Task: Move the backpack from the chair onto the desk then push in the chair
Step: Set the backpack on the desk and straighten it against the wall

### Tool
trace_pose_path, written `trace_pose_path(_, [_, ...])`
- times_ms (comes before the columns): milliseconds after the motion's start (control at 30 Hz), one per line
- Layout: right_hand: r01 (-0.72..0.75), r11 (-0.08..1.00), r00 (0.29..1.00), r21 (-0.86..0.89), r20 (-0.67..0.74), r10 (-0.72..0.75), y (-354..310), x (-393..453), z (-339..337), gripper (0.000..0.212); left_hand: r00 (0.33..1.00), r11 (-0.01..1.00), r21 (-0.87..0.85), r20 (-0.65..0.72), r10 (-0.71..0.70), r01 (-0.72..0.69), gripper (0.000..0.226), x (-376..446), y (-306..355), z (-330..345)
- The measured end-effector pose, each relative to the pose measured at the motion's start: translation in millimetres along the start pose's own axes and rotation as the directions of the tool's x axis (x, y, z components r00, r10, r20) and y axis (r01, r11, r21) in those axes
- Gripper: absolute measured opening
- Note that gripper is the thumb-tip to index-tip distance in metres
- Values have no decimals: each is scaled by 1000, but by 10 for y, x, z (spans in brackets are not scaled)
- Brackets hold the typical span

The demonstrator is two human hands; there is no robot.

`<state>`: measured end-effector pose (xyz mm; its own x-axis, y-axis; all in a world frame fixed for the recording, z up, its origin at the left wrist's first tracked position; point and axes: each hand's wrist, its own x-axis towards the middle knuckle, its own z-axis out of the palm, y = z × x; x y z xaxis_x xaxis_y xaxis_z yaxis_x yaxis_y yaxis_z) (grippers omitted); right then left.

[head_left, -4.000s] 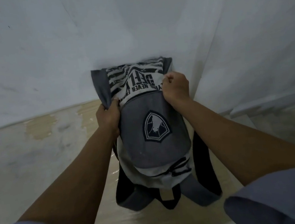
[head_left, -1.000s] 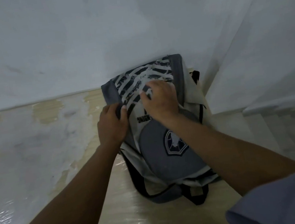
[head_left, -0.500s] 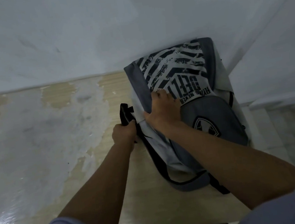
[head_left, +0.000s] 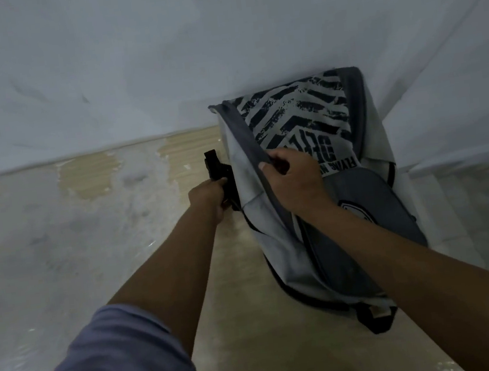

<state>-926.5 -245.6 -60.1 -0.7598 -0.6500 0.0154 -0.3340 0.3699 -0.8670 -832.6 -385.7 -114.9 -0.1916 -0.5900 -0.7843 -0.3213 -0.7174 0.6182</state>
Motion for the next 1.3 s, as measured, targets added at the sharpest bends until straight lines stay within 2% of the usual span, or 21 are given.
trace_pose_path(67, [3, 999, 1000, 43, -14, -3, -49, 39, -35, 17, 1000, 998, 67, -3, 20, -19, 30, 6, 138, 137])
trace_pose_path(167, [2, 998, 1000, 58, -24, 0, -73, 99, -49, 18, 999, 984, 175, 4, 45, -45, 12, 66, 317, 277])
trace_pose_path(233, [-25, 998, 1000, 58, -15, 26, -50, 130, -36, 22, 998, 966, 259, 64, -5, -12, 5, 56, 379, 302])
trace_pose_path(333, [7, 1000, 1000, 7, -15, -7, 25, 132, 10, 22, 993, 956, 294, 106, -43, 10, 25, 6, 388, 269])
trace_pose_path(367, [32, 999, 999, -25, -12, -33, 54, 127, 28, 22, 989, 971, 237, 133, -62, 29, 32, -14, 392, 243])
trace_pose_path(433, [65, 992, 998, -109, -1, -65, 118, 124, 67, 28, 964, 991, 63, 234, -125, 114, 69, -24, 401, 186])
trace_pose_path(467, [75, 984, 997, -161, 14, -74, 159, 127, 84, 32, 945, 992, -17, 308, -114, 126, 84, -19, 397, 184])
trace_pose_path(533, [98, 957, 993, -272, 92, -75, 244, 130, 108, 40, 914, 997, -68, 406, -9, 40, 92, -57, 364, 253])
trace_pose_path(600, [115, 923, 983, -367, 175, -53, 336, 112, 117, 48, 944, 997, 8, 323, 71, -78, 93, -112, 296, 356])
trace_pose_path(667, [130, 888, 976, -442, 212, -38, 409, 81, 107, 51, 979, 975, 147, 138, 147, -167, 98, -131, 236, 415])
trace_pose_path(700, [132, 875, 975, -465, 222, -29, 431, 67, 91, 51, 976, 949, 228, 69, 209, -219, 97, -131, 227, 424])
trace_pose_path(833, [140, 865, 973, -482, 230, -30, 373, 18, 21, 51, 876, 780, 473, -39, 482, -408, 83, -185, 259, 391])
trace_pose_path(900, [153, 861, 979, -484, 193, -66, 295, -11, -45, 51, 802, 674, 552, -15, 597, -491, 79, -275, 267, 370])
trace_pose_path(1000, [187, 845, 981, -501, 132, -140, 147, -93, -182, 50, 647, 431, 666, 102, 756, -609, 67, -486, 249, 306])
trace_pose_path(1100, [227, 832, 973, -507, 87, -212, -3, -203, -306, 47, 528, 207, 712, 263, 808, -671, 56, -738, 247, 215])
trace_pose_path(1300, [299, 811, 947, -502, 54, -316, -289, -617, -500, 45, 324, -95, 692, 449, 833, -715, 43, -1393, 122, -163])
